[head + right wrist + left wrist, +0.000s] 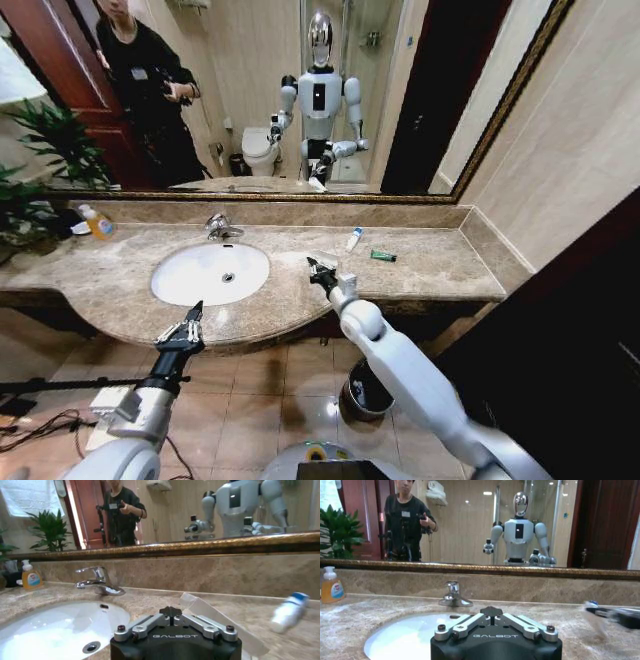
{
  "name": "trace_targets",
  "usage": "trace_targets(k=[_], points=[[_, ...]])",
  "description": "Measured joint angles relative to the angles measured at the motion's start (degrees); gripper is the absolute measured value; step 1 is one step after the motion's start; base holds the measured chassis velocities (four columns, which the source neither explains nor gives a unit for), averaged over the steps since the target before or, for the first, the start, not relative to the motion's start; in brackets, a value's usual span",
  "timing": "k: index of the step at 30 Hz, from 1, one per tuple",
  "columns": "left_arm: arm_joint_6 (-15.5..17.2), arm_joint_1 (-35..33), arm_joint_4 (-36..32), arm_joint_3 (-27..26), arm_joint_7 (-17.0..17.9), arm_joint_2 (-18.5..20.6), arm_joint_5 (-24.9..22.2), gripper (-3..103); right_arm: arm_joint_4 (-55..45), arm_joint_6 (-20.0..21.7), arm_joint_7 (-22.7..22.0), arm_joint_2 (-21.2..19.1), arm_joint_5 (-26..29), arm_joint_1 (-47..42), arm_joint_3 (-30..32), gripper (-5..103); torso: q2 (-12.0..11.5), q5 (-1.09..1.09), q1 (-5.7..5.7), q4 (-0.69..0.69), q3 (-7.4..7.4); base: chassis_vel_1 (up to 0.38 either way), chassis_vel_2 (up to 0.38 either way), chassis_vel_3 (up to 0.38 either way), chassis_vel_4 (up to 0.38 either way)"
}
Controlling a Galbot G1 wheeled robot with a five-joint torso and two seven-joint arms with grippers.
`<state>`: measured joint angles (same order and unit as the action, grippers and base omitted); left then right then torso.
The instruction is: Pick up the trash from the sink and place it in the trash bin.
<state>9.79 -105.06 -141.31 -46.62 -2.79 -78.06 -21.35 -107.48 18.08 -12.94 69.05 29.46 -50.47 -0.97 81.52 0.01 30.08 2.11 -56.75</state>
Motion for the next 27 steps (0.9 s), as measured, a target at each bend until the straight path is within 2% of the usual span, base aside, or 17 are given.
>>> trace_targets(k=[4, 7, 13, 15, 19, 27], points=[[0.00, 0.00, 0.00, 0.00, -0.03, 0.00, 0.00, 0, -6.58, 0.37, -0.21, -2.90, 0.21, -5.64, 2.94, 0, 0.00, 0.00, 0.00, -0.01, 0.00, 0.000, 0.000, 0.000, 0.000], [0.00, 0.00, 0.00, 0.00, -0.03, 0.00, 0.00, 0, -14.22, 0.40, -0.07, -5.53, 0.11, -13.48, 7.93, 0, 0.00, 0.00, 0.00, -0.01, 0.00, 0.000, 0.000, 0.000, 0.000], [0.00, 0.00, 0.00, 0.00, -0.02, 0.00, 0.00, 0, -21.33, 0.39, -0.05, -8.02, 0.26, -21.10, 13.68, 0, 0.00, 0.00, -0.01, 0.00, 0.01, 0.000, 0.000, 0.000, 0.000], [0.00, 0.00, 0.00, 0.00, 0.01, 0.00, 0.00, 0, -25.48, 0.37, -1.40, -9.93, 0.95, -25.07, 16.63, 0, 0.00, -0.01, 0.00, 0.00, 0.00, 0.000, 0.000, 0.000, 0.000], [0.00, 0.00, 0.00, 0.00, 0.00, 0.00, 0.00, 0, -29.26, 0.63, -3.73, -11.11, 1.94, -29.85, 19.00, 0, 0.00, 0.00, 0.00, 0.00, 0.00, 0.000, 0.000, 0.000, 0.000], [0.00, 0.00, 0.00, 0.00, 0.00, 0.00, 0.00, 0, -32.28, 0.59, -3.51, -9.66, -0.32, -38.50, 21.27, 0, 0.00, -0.01, -0.01, 0.00, 0.00, 0.000, 0.000, 0.000, 0.000]])
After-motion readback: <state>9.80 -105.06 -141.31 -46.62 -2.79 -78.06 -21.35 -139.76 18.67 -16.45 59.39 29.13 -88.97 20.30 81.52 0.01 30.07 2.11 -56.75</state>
